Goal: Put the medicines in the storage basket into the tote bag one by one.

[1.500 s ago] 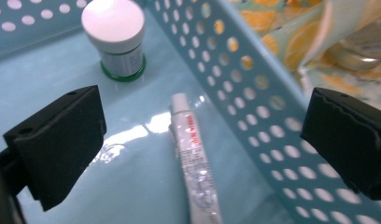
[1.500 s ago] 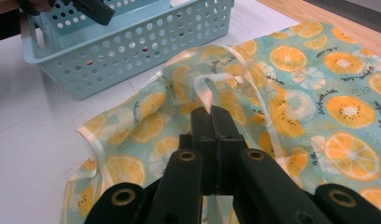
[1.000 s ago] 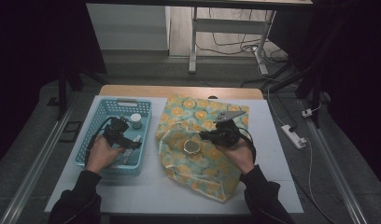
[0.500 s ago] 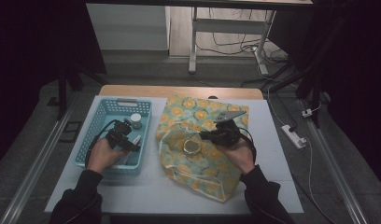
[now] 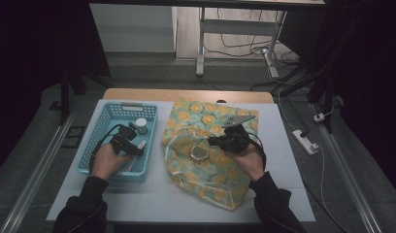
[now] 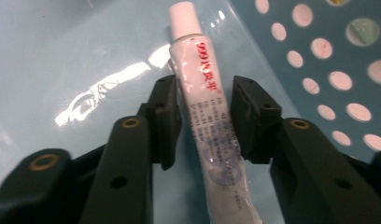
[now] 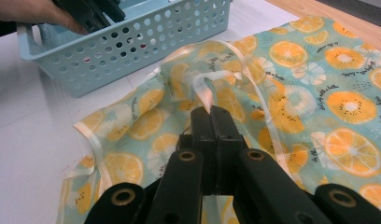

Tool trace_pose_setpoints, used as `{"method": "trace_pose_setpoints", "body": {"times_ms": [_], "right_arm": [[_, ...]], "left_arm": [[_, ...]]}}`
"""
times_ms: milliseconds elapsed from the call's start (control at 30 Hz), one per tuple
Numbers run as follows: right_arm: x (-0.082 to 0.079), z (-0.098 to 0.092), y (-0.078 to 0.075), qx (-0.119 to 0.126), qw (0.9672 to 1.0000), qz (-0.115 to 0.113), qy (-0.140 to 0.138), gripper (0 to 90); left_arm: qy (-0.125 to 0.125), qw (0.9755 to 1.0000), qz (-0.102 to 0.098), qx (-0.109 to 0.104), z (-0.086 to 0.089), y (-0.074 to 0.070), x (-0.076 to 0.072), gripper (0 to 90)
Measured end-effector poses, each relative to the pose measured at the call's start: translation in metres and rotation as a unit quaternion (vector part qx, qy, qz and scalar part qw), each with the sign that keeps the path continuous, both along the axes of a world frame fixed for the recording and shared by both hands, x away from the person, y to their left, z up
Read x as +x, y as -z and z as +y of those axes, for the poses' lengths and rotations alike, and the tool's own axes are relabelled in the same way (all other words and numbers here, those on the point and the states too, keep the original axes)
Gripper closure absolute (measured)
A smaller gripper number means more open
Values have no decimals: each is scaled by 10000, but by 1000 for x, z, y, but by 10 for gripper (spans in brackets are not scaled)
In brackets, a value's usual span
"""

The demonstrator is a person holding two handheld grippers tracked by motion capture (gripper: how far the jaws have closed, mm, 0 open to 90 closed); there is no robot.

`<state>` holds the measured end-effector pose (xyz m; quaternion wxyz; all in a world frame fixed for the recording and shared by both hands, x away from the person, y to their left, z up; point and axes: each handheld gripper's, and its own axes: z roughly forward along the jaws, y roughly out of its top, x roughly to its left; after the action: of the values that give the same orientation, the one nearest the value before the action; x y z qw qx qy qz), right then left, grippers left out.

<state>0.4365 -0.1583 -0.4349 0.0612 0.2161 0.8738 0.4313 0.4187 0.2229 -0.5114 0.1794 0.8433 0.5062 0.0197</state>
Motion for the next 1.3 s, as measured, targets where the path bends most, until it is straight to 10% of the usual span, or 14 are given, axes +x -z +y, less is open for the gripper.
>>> {"method": "trace_pose_setpoints", "body": {"times_ms": [467,1300], "right_arm": [[0,-1,-2,36,10000,-36,20,900],[-5,-4,-14,238,9994,-237,1,900]], "left_arm": [[-109,9999,69,-38,0,-1,1,711],[-109,9935,-731,-867,18,-46,-8,715]]}}
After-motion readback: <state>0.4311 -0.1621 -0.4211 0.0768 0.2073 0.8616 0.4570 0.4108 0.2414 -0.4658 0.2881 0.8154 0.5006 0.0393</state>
